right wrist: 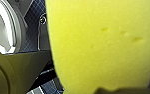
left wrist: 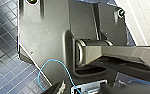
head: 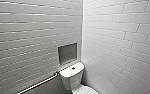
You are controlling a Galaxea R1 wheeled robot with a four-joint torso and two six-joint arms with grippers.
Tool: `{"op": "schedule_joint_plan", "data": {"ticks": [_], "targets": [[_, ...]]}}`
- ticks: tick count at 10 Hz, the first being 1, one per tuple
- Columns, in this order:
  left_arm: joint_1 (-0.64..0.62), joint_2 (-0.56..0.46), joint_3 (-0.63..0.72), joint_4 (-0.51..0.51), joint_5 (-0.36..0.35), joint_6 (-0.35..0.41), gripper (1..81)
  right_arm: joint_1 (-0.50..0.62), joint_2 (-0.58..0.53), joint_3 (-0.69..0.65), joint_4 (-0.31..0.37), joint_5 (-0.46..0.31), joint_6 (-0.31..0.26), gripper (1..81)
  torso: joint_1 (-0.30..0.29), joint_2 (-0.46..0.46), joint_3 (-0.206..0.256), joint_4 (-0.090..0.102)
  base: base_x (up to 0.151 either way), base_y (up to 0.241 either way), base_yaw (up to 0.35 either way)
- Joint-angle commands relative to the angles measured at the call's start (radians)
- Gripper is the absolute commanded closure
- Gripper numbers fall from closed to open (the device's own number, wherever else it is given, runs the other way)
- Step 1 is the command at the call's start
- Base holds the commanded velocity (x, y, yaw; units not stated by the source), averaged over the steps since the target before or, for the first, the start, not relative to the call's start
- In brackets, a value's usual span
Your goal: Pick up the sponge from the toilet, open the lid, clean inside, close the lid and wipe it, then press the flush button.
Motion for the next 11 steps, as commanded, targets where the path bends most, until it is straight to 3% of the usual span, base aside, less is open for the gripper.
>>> {"op": "schedule_joint_plan", "data": {"ticks": [1,9,11], "targets": [[-0.044,-0.011,-0.002,-0.007,0.059,0.001,1.0,0.04,-0.015,0.0,0.018,-0.069,0.001,81.1,0.0,0.0,0.0,0.0,0.0,0.0,0.0],[-0.044,-0.012,-0.004,-0.01,0.048,0.003,1.0,0.032,-0.021,0.009,0.039,-0.051,0.001,81.1,-0.001,-0.001,-0.002,0.0,0.0,0.0,0.0],[-0.044,-0.014,-0.004,-0.01,0.048,0.003,1.0,0.031,-0.021,0.007,0.038,-0.051,0.001,81.1,-0.002,-0.001,-0.002,0.0,0.074,0.0,0.0]]}}
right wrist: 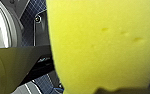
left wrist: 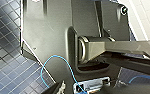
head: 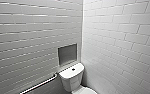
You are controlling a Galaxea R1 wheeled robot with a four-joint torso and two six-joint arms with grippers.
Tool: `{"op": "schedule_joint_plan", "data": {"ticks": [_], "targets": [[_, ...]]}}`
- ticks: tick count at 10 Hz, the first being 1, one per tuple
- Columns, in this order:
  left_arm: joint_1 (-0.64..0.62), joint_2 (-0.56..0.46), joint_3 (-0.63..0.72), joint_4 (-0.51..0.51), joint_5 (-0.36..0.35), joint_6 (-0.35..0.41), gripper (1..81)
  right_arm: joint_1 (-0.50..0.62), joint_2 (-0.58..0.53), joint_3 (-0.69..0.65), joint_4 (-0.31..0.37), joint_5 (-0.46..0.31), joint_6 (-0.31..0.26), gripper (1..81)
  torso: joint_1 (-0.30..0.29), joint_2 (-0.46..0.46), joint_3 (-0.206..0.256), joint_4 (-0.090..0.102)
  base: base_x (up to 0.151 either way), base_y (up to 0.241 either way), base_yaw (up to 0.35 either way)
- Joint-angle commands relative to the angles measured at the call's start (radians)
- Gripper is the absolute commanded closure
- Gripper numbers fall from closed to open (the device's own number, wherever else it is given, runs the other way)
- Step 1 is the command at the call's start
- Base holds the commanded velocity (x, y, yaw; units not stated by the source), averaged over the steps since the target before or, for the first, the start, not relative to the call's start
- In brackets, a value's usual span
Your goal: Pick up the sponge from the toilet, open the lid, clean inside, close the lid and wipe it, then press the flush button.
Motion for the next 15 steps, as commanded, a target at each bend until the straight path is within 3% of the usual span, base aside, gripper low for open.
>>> {"op": "schedule_joint_plan", "data": {"ticks": [1,15], "targets": [[-0.056,-0.013,0.008,-0.009,0.049,0.003,1.0,0.051,-0.01,0.016,0.016,-0.061,-0.001,81.1,0.0,0.0,0.0,0.0,0.089,0.0,0.0],[-0.053,-0.008,0.008,-0.01,0.047,0.003,1.0,0.043,-0.007,0.009,0.018,-0.049,0.0,81.1,0.001,0.0,0.0,0.0,0.089,0.0,0.0]]}}
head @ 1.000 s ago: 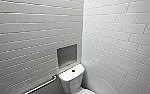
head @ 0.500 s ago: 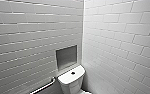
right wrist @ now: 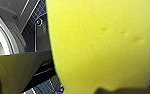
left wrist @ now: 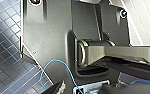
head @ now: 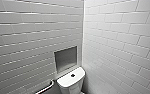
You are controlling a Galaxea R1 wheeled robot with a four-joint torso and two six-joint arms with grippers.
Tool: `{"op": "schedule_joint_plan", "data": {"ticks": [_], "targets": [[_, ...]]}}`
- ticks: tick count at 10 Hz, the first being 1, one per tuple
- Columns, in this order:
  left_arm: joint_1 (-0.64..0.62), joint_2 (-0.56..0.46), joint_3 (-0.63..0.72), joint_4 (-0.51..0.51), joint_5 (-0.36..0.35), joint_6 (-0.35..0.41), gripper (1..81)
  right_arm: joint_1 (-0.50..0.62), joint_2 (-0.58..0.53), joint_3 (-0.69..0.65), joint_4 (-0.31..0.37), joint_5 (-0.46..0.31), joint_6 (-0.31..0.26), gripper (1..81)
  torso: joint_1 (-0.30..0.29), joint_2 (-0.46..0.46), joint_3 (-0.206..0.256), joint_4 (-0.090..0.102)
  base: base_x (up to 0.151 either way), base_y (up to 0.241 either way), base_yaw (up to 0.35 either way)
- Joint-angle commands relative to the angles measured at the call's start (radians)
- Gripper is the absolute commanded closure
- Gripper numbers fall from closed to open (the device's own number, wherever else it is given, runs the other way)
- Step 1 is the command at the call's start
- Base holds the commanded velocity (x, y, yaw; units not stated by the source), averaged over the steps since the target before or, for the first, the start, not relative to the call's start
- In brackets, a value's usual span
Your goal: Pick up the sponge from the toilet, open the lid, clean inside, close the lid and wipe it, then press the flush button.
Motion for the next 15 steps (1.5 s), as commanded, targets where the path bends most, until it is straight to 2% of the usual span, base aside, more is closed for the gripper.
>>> {"op": "schedule_joint_plan", "data": {"ticks": [1,9,11,13,15], "targets": [[-0.043,-0.01,0.008,-0.01,0.054,0.002,1.0,0.035,-0.012,0.007,0.015,-0.063,0.0,81.1,0.0,0.0,0.0,0.0,0.089,0.0,0.0],[-0.043,-0.009,0.008,-0.01,0.055,0.001,1.0,0.035,-0.014,0.006,0.015,-0.064,-0.002,81.1,0.0,0.0,0.0,0.0,0.082,0.0,0.0],[-0.043,-0.012,0.017,-0.01,0.055,0.001,1.0,0.035,-0.017,0.014,0.015,-0.064,-0.002,81.1,0.001,0.0,0.0,0.0,0.0,0.0,0.0],[-0.043,-0.048,0.073,-0.008,0.055,0.002,1.0,0.029,-0.046,0.072,0.013,-0.061,-0.002,81.1,0.001,0.0,0.0,0.0,0.0,0.0,0.0],[-0.052,-0.151,0.234,-0.005,0.054,0.001,1.0,0.025,-0.13,0.203,0.015,-0.018,-0.002,81.1,0.0,0.0,0.0,0.0,0.0,0.0,0.0]]}}
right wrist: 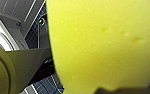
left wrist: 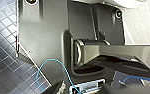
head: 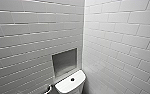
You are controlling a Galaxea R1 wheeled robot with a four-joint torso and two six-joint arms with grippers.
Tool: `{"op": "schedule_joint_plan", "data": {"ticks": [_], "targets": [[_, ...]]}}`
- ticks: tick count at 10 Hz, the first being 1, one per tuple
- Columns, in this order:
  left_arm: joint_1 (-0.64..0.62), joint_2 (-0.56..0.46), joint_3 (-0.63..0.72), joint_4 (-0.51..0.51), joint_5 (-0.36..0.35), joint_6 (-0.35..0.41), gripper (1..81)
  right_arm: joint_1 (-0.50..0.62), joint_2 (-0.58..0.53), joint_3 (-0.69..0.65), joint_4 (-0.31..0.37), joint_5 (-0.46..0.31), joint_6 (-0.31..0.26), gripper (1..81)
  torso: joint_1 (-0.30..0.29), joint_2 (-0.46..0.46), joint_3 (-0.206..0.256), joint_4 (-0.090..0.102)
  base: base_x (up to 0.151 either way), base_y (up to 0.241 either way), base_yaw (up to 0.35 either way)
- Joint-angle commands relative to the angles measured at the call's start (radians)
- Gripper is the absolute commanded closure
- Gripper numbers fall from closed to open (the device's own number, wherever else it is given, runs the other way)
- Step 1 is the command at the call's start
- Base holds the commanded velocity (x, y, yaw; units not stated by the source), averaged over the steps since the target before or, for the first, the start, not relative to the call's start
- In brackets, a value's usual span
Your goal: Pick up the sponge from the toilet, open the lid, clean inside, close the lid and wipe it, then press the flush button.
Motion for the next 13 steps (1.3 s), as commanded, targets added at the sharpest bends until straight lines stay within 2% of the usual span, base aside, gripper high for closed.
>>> {"op": "schedule_joint_plan", "data": {"ticks": [1,4,6,9,10,12,13], "targets": [[-0.066,-0.154,0.218,-0.008,0.053,0.0,1.0,0.031,-0.13,0.195,0.017,-0.014,0.0,81.1,0.0,0.0,0.0,0.0,0.0,0.0,0.0],[-0.133,-0.294,0.409,-0.009,0.056,-0.002,1.0,0.05,-0.259,0.364,0.066,0.0,0.0,81.1,0.0,0.0,0.0,0.0,0.0,0.0,0.0],[-0.196,-0.397,0.554,-0.011,0.065,-0.005,1.0,0.054,-0.313,0.43,0.088,0.034,0.0,81.1,0.0,0.0,0.0,0.0,0.0,0.0,0.0],[-0.333,-0.55,0.773,-0.031,0.068,-0.013,1.0,0.057,-0.33,0.442,0.09,0.035,0.0,81.1,0.0,0.0,0.0,0.0,0.0,0.0,0.0],[-0.392,-0.588,0.826,-0.078,0.086,-0.014,1.0,0.057,-0.33,0.445,0.089,0.035,0.0,81.1,0.0,0.0,0.0,0.0,0.0,0.0,0.0],[-0.527,-0.617,0.892,-0.155,0.166,-0.014,1.0,0.057,-0.322,0.441,0.111,0.037,0.0,81.1,0.0,0.0,0.0,0.0,0.0,0.0,0.0],[-0.586,-0.631,0.926,-0.178,0.173,-0.014,1.0,0.057,-0.314,0.436,0.122,0.051,0.0,81.1,0.0,0.0,0.0,0.0,0.0,0.0,0.0]]}}
